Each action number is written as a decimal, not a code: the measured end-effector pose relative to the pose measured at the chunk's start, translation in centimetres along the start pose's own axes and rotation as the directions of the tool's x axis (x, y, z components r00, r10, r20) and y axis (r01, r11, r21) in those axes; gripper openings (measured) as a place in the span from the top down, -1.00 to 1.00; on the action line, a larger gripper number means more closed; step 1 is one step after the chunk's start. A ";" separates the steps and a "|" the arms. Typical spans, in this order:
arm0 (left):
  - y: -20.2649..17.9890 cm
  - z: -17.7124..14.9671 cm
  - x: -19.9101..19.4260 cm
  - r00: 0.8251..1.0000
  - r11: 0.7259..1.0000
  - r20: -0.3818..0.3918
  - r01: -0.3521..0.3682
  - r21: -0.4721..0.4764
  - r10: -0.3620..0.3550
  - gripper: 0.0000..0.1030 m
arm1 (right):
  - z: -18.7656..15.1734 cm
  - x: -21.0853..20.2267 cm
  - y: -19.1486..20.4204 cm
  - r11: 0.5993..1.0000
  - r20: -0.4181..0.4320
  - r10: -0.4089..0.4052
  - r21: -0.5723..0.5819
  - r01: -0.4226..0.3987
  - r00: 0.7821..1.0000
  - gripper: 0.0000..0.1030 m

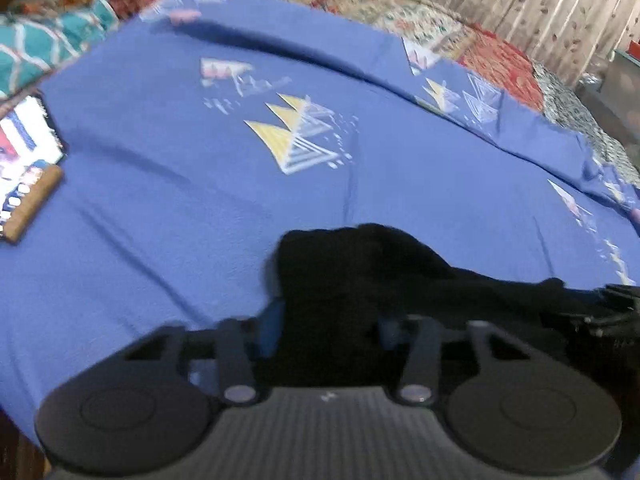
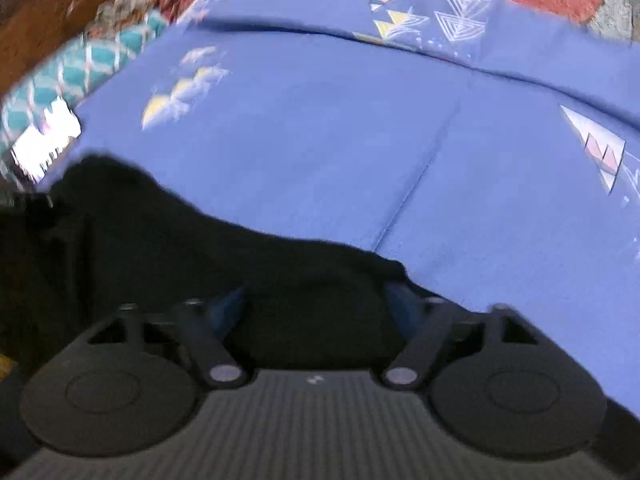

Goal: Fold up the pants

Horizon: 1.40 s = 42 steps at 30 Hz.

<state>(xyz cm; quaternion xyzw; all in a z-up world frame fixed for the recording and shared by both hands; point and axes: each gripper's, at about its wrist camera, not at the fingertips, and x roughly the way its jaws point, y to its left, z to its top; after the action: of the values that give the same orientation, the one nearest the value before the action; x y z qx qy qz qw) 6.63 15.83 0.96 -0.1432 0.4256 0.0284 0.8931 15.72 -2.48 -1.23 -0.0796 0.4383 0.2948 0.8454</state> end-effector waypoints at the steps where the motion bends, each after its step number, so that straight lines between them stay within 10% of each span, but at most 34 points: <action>1: 0.2 -0.3 -0.7 1.000 1.000 0.029 -0.004 -0.013 0.004 0.49 | -0.2 -0.3 0.8 0.997 0.011 -0.018 -0.076 0.019 1.000 0.36; 2: 0.3 -0.5 -1.5 0.998 1.000 0.059 -0.007 -0.028 0.009 0.62 | -0.2 -1.0 1.3 0.996 0.021 -0.020 -0.087 0.022 1.000 0.76; 6: -1.0 -0.6 -4.0 0.978 1.000 0.209 -0.017 -0.006 0.018 0.76 | 0.2 -3.8 2.7 0.990 0.170 -0.098 -0.087 0.113 0.981 0.82; 10: -2.1 0.5 -4.1 0.967 0.999 0.253 -0.037 0.000 0.036 0.75 | 2.1 -5.1 3.2 0.975 0.373 -0.205 -0.008 0.224 0.905 0.93; 15: -1.5 0.6 1.9 0.987 0.991 0.100 -0.128 0.027 0.125 0.30 | 1.4 2.4 2.0 0.978 0.114 -0.207 0.014 0.207 0.972 0.79; 20: -0.5 0.6 -0.5 0.986 0.991 0.102 -0.130 -0.033 0.132 -0.20 | -0.5 -0.6 0.7 0.981 0.160 -0.176 0.109 0.159 0.971 0.16; 25: 1.2 0.2 -6.2 0.977 0.982 0.195 -0.054 -0.179 0.089 -0.19 | -2.4 -8.0 -1.8 0.985 0.298 -0.112 0.156 0.067 0.948 0.11; 30: -2.3 0.8 -9.1 0.962 0.995 0.271 0.066 -0.070 -0.045 -0.14 | -5.4 -11.1 -2.6 0.978 0.306 0.041 0.183 -0.100 0.951 0.13; 36: -6.9 -1.6 -7.0 0.978 0.987 0.146 0.137 0.086 -0.149 0.03 | -8.8 -11.7 -1.6 0.972 0.232 0.116 0.172 -0.158 0.966 0.16; 42: -6.6 -5.3 -3.5 1.000 0.991 -0.029 0.009 0.136 -0.005 0.16 | -12.4 -11.5 -2.5 0.963 0.141 0.072 0.246 -0.106 0.987 0.17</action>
<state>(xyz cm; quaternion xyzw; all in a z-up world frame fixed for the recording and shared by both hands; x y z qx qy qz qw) 1.56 8.25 2.07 -0.0838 0.4387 -0.0059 0.8947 3.47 -14.32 0.07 0.0683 0.4189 0.2787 0.8615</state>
